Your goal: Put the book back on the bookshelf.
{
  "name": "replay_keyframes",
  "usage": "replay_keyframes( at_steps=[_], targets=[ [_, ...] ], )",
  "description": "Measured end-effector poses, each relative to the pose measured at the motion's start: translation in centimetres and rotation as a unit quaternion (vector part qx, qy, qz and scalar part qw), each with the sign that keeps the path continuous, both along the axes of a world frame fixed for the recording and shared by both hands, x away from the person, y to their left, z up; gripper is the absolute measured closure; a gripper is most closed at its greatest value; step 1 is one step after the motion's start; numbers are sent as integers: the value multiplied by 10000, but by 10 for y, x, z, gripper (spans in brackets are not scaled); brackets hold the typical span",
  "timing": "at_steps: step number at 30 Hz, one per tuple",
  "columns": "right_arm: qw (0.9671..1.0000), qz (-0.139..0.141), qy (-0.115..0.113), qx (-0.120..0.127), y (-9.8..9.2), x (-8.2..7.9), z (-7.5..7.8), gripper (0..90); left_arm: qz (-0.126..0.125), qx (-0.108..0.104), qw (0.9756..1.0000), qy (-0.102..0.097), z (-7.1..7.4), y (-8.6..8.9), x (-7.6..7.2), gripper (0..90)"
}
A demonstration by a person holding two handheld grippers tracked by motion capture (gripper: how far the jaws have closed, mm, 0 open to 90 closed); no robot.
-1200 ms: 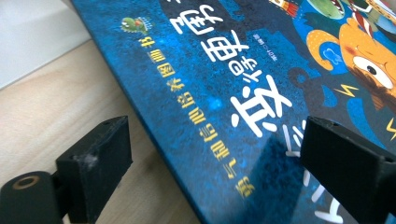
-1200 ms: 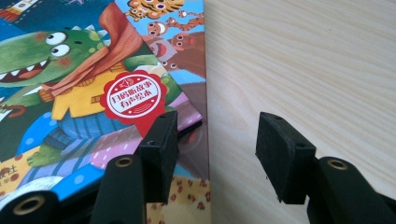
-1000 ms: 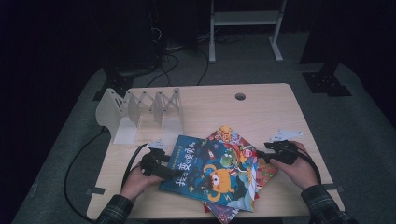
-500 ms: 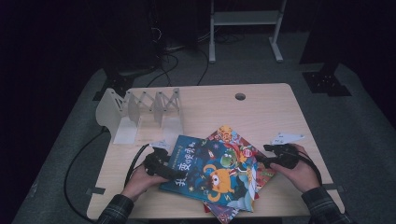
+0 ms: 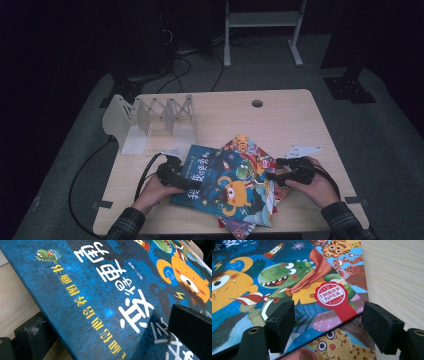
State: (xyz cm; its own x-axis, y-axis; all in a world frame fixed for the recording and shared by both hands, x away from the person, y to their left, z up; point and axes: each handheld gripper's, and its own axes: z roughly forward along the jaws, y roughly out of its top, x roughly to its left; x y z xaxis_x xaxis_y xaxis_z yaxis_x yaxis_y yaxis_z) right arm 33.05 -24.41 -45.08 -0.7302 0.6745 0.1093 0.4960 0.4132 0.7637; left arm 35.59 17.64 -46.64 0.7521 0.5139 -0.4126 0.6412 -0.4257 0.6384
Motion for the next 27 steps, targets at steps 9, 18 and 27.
replay_keyframes(
  at_steps=[9, 18, 27],
  targets=[
    [9999, 24, 91, 111, 2, 0, -2, 246, -56, -187, 9997, 167, -5, -2, 4, 0],
    [10000, 78, -19, -1, 5, -2, -1, 232, -15, -54, 9997, 239, 0, -6, 6, 0],
    [9999, 101, 28, 92, 5, -2, -1, 221, 1, -222, 9998, 17, 18, -2, 1, 15]
  ],
)
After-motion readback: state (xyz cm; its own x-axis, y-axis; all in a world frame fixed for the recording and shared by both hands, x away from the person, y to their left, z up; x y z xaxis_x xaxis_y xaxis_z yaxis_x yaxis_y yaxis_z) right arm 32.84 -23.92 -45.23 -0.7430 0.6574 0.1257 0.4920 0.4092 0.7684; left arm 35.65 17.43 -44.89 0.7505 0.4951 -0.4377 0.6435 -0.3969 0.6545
